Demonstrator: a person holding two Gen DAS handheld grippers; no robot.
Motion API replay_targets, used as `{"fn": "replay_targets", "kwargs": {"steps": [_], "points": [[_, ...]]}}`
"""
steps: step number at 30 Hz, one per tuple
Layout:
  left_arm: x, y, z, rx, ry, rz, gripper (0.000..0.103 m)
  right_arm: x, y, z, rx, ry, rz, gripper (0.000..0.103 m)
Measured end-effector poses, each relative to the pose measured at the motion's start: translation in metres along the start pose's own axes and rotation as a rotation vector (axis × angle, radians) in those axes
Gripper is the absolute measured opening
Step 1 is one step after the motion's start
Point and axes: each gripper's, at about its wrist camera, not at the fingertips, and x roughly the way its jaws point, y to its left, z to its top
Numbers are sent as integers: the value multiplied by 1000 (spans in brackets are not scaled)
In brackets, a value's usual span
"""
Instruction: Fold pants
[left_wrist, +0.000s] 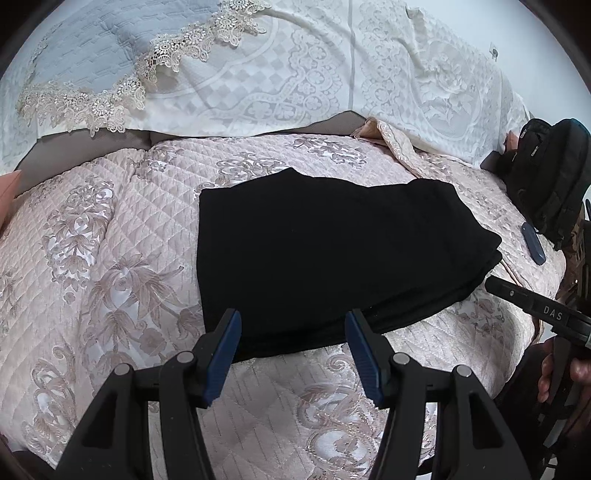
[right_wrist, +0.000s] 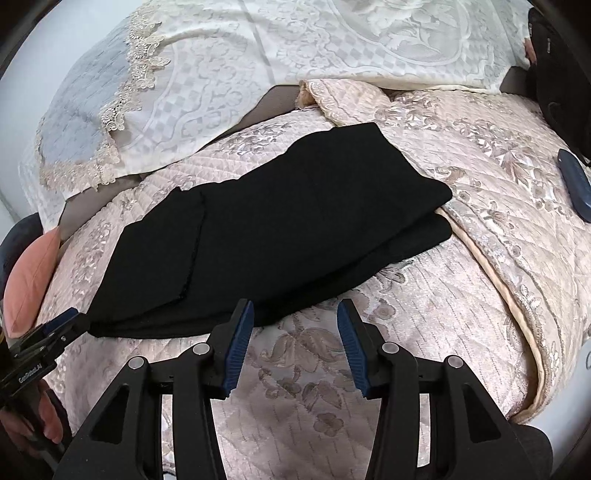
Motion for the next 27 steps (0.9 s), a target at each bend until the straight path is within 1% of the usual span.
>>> {"fn": "replay_targets", "kwargs": {"steps": [6, 11, 14, 19, 22, 24, 27], "points": [[2, 2, 1, 1, 0, 0, 61, 2, -15, 1, 56, 1, -15, 51], [7, 5, 7, 0, -5, 5, 61, 8, -42, 4, 175, 6, -17, 51], [12, 5, 13, 2, -8, 1, 61, 10, -51, 7, 228, -1, 13, 51], [21, -3, 21, 11, -6, -12, 61, 17, -60, 17, 267, -16, 40, 52], [25, -8, 22, 16, 0, -19, 61, 24, -70, 27, 318, -38, 68, 53], [27, -10, 22, 21, 3, -21, 61, 30, -78, 31, 374, -36, 91, 55], [30, -12, 21, 23, 11, -21, 61, 36, -83, 35, 417, -54, 101, 55]]}}
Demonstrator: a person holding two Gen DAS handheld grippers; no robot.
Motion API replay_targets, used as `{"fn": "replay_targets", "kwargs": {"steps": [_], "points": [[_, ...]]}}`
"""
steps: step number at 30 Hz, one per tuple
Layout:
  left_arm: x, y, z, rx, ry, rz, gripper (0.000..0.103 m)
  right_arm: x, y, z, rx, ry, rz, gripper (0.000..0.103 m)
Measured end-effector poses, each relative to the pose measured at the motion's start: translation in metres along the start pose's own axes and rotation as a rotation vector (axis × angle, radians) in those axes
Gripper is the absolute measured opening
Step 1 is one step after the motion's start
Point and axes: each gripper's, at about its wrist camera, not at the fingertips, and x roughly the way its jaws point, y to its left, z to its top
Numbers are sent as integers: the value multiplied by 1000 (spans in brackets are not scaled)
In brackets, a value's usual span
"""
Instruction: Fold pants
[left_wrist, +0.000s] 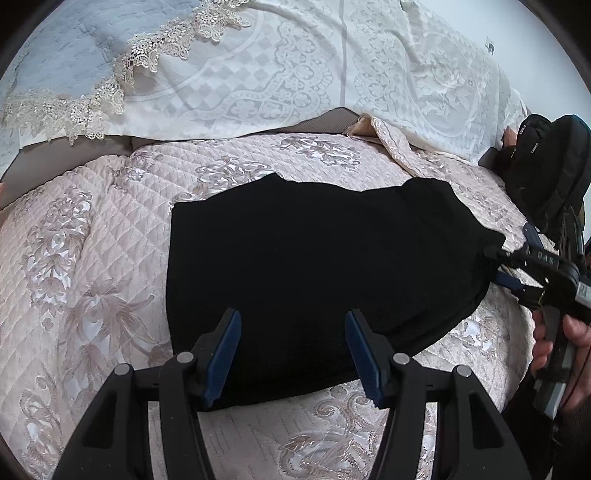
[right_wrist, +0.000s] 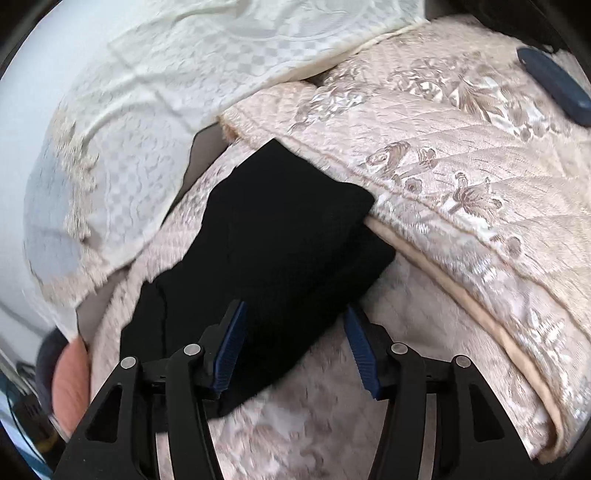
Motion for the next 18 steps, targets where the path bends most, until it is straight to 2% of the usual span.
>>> {"fn": "replay_targets", "kwargs": {"steps": [6, 9, 11, 15, 18], "points": [[4, 5, -1, -13, 10, 7, 61, -2, -5, 2, 85, -52, 45, 57], [6, 7, -2, -15, 17, 9, 61, 1, -17, 4, 155, -78, 36, 50], [3, 8, -3, -16, 13, 10, 61, -6, -18, 6, 201, -115, 29, 50], [6, 11, -5, -20, 19, 7, 61, 0, -16, 6, 169, -101, 12, 50], [8, 11, -5, -29, 23, 7, 61, 4, -9, 16, 154, -85, 48, 52]]}}
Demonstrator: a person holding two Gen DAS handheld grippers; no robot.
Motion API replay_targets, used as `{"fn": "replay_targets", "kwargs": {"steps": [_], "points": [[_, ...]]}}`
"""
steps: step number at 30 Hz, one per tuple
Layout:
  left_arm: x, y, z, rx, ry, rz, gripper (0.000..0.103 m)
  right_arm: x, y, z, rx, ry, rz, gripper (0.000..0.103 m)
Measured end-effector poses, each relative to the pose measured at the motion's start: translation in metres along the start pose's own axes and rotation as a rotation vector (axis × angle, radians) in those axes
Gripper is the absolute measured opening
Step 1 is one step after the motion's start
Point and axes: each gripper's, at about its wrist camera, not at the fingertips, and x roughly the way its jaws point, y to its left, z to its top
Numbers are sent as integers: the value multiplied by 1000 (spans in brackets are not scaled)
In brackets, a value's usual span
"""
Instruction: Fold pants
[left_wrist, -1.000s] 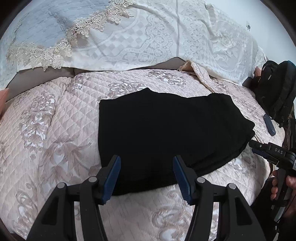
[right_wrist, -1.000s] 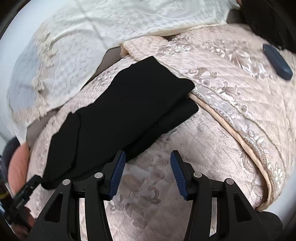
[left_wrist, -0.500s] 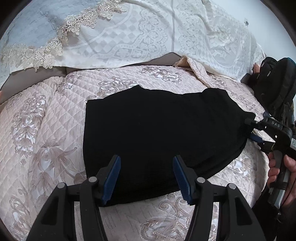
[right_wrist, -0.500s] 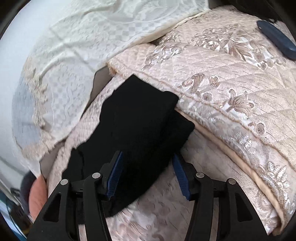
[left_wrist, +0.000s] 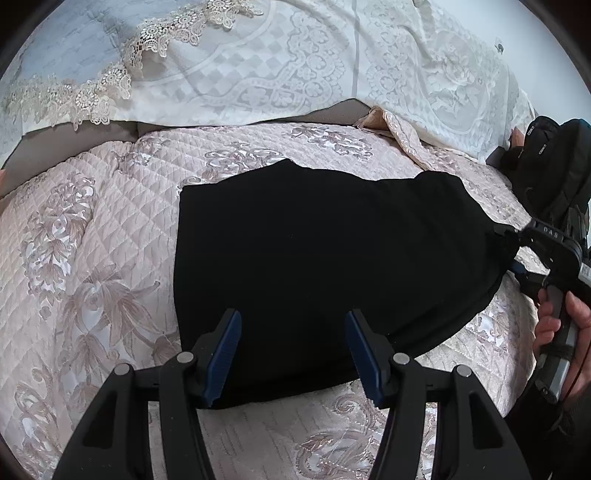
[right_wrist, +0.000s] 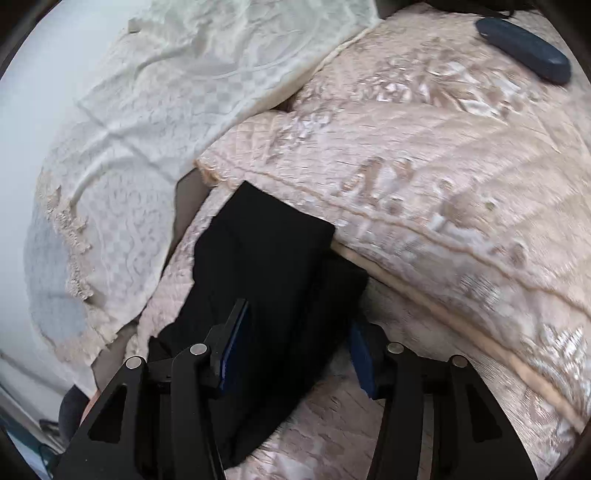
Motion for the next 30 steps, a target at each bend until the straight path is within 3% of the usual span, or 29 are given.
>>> {"fn": "replay_targets", "kwargs": {"steps": [4, 5, 6, 9, 15, 21, 30], "points": [[0, 2, 0, -8, -4, 1, 61, 7, 8, 6, -58, -7, 9, 46], [0, 3, 0, -10, -3, 1, 61, 13, 9, 7, -75, 7, -7, 39], [0, 4, -1, -13, -1, 2, 61, 19, 8, 8, -71, 28, -29, 22], [-2, 9, -2, -22, -7, 9, 61, 15, 17, 8, -107, 34, -20, 18], [-7, 25, -4, -67, -18, 17, 61, -12, 65, 7, -223, 19, 81, 16], [-16, 49, -8, -125, -36, 39, 61, -11, 133, -9, -394, 63, 169, 16], [-36, 99, -24, -220, -61, 103, 61, 26, 211, -98, -668, 234, 235, 16]]}}
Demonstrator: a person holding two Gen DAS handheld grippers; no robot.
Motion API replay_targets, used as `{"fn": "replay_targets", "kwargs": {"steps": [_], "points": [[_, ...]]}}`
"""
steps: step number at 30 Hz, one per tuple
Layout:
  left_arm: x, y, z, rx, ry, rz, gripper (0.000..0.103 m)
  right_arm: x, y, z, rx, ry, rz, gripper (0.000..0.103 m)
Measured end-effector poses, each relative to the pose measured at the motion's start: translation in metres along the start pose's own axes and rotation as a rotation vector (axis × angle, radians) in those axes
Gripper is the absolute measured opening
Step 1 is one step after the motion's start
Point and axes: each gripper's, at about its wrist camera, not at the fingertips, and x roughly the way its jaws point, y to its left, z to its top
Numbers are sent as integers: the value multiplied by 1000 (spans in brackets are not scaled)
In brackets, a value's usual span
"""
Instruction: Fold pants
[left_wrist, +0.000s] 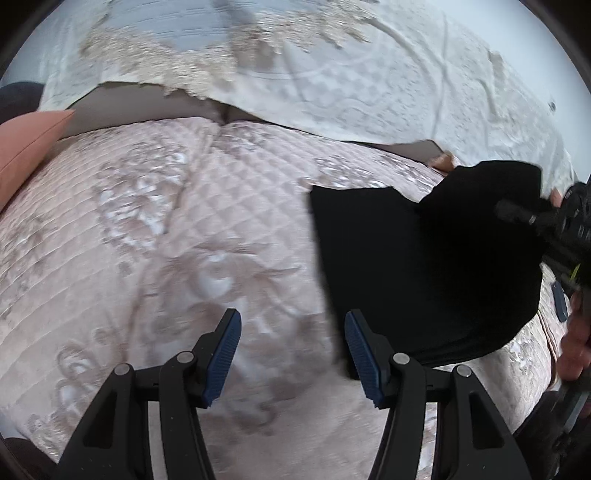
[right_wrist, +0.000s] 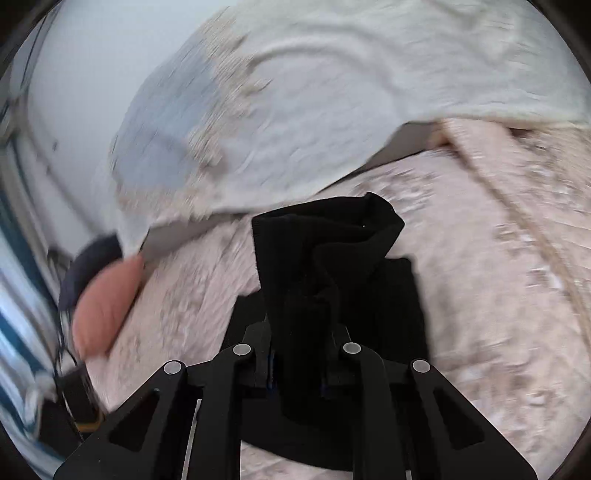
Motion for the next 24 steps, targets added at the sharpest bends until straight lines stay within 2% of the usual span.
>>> {"fn": "replay_targets", "kwargs": {"steps": [6, 8, 10, 12, 15, 19, 24], "points": [[-6, 25, -4, -45, -9, 24, 61, 62, 42, -36, -151, 146, -36, 20], [-7, 30, -5, -53, -11, 28, 61, 71, 50, -45, -201, 161, -70, 20], [-8, 34, -6, -62, -13, 32, 61, 74, 54, -50, -215, 170, -63, 27], [-9, 38, -7, -70, -14, 34, 61, 76, 56, -55, -228, 203, -34, 42], [-10, 39, -6, -77, -18, 29, 61, 69, 63, -66, -272, 211, -5, 54], [-11, 33, -1, -67, -23, 3, 61, 52, 60, -75, -237, 221, 95, 54], [-7, 7, 12, -17, -40, -47, 61, 23, 37, -74, -155, 171, 127, 52]]}}
